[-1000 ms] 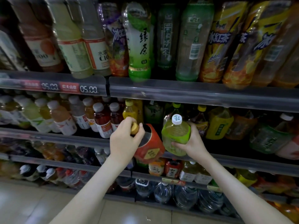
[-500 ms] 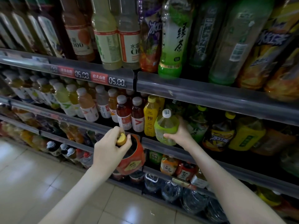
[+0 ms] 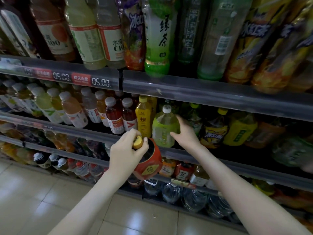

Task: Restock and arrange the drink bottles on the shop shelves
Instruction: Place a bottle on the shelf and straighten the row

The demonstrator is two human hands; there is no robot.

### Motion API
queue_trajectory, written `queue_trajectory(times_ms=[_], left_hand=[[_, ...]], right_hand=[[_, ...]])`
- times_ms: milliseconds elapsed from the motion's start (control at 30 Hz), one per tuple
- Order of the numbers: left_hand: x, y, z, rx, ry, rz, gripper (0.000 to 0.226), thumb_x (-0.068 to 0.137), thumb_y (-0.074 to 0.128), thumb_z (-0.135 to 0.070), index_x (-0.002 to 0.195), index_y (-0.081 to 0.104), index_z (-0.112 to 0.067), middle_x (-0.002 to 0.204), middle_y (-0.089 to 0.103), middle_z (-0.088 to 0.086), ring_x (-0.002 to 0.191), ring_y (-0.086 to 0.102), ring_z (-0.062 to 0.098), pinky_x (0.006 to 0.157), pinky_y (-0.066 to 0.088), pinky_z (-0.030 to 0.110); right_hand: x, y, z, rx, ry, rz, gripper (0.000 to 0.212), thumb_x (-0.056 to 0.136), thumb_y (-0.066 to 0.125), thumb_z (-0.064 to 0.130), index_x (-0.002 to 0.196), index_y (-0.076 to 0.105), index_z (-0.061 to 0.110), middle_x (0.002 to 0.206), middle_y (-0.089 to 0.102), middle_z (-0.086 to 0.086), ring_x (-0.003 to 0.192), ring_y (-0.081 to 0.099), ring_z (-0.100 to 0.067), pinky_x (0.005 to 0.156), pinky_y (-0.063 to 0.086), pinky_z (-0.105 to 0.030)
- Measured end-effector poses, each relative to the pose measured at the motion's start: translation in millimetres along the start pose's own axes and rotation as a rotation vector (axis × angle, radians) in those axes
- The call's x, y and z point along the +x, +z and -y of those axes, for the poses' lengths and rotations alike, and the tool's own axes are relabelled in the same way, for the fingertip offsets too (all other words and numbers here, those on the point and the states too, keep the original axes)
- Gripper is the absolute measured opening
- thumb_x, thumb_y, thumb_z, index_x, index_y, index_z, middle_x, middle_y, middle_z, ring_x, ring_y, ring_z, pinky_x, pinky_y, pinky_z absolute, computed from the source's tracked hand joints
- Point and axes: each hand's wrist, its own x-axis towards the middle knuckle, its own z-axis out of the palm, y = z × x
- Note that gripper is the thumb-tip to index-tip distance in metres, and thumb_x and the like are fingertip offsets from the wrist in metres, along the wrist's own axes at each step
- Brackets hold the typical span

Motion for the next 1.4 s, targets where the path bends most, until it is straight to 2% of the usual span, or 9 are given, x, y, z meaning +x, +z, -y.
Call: queue_trajectory(times_ms=[200, 300, 400, 567, 733, 900, 1100, 1233, 1400], left_hand=[[11, 34, -43, -0.056, 0.119, 0.083, 0.027, 0.085, 0.053, -0.036, 0.076, 0.053, -0.011, 0.064, 0.039, -0.011, 0.062, 0.041, 0.009, 0.053, 0.030, 0.015], [11, 57, -83, -0.103, 0.161, 0.161, 0.025, 0.084, 0.052, -0.039, 0.077, 0.052, -0.014, 0.062, 0.039, -0.013, 0.063, 0.042, 0.007, 0.054, 0.033, 0.014], [4, 86, -138, -0.173, 0.246, 0.271, 0.022, 0.084, 0.051, -0.042, 0.079, 0.050, -0.020, 0.063, 0.040, -0.017, 0.064, 0.044, 0.001, 0.056, 0.034, 0.007], [-22, 154, -255, -0.239, 0.416, 0.455, 0.022, 0.084, 0.048, -0.046, 0.085, 0.052, -0.024, 0.073, 0.050, -0.012, 0.070, 0.048, 0.006, 0.057, 0.041, 0.019], [-51, 242, -390, -0.160, 0.606, 0.728, 0.034, 0.090, 0.038, -0.062, 0.093, 0.048, -0.029, 0.083, 0.055, -0.010, 0.076, 0.055, 0.010, 0.063, 0.047, 0.032], [-78, 342, -477, -0.241, 0.364, 0.717, 0.046, 0.095, 0.044, -0.050, 0.126, 0.049, -0.017, 0.119, 0.054, 0.004, 0.114, 0.050, 0.022, 0.090, 0.040, 0.033], [-49, 419, -529, -0.305, 0.110, 0.719, 0.066, 0.094, 0.047, -0.010, 0.149, 0.012, -0.001, 0.150, 0.024, 0.021, 0.137, 0.026, 0.034, 0.110, 0.024, 0.032], [-34, 454, -546, -0.200, -0.046, 0.845, 0.060, 0.098, 0.043, -0.019, 0.149, 0.014, -0.009, 0.146, 0.031, 0.017, 0.127, 0.038, 0.033, 0.102, 0.034, 0.035], [-54, 459, -531, 0.236, 0.557, 0.407, 0.047, 0.075, 0.075, -0.029, 0.102, 0.059, 0.007, 0.092, 0.060, 0.026, 0.080, 0.060, 0.039, 0.064, 0.050, 0.038]], right_hand=[[-65, -57, 3, 0.226, -0.141, 0.355, 0.058, 0.094, 0.059, 0.018, 0.141, 0.034, 0.040, 0.149, 0.037, 0.012, 0.135, 0.034, 0.000, 0.113, 0.033, -0.033], [-103, -88, -22, 0.260, -0.142, 0.430, 0.076, 0.085, 0.071, 0.030, 0.140, 0.024, 0.053, 0.152, 0.025, 0.016, 0.138, 0.028, 0.000, 0.113, 0.033, -0.033], [-135, -119, -54, 0.231, -0.121, 0.313, 0.096, 0.074, 0.080, 0.036, 0.144, 0.016, 0.048, 0.152, 0.023, 0.012, 0.138, 0.030, -0.005, 0.111, 0.037, -0.038], [-206, -197, -131, 0.311, 0.015, 0.053, 0.083, 0.063, 0.088, 0.032, 0.129, 0.038, 0.038, 0.128, 0.051, 0.014, 0.118, 0.051, 0.001, 0.100, 0.046, -0.033], [-289, -280, -233, 0.373, 0.191, -0.228, 0.081, 0.061, 0.090, 0.027, 0.125, 0.042, 0.039, 0.122, 0.056, 0.018, 0.111, 0.053, 0.009, 0.088, 0.045, -0.013], [-344, -357, -320, 0.291, 0.325, -0.430, 0.080, 0.056, 0.092, 0.019, 0.113, 0.040, 0.038, 0.114, 0.053, 0.020, 0.104, 0.053, 0.011, 0.082, 0.037, -0.002], [-377, -412, -364, 0.300, 0.359, -0.510, 0.085, 0.060, 0.091, 0.021, 0.121, 0.035, 0.039, 0.118, 0.048, 0.022, 0.113, 0.050, -0.009, 0.095, 0.041, -0.028], [-378, -429, -370, 0.302, 0.322, -0.542, 0.082, 0.062, 0.089, 0.018, 0.120, 0.036, 0.042, 0.119, 0.047, 0.023, 0.114, 0.049, -0.008, 0.095, 0.040, -0.026], [-373, -443, -380, 0.327, 0.294, -0.550, 0.086, 0.064, 0.088, 0.017, 0.127, 0.034, 0.035, 0.121, 0.046, 0.019, 0.115, 0.047, -0.008, 0.097, 0.039, -0.027]])
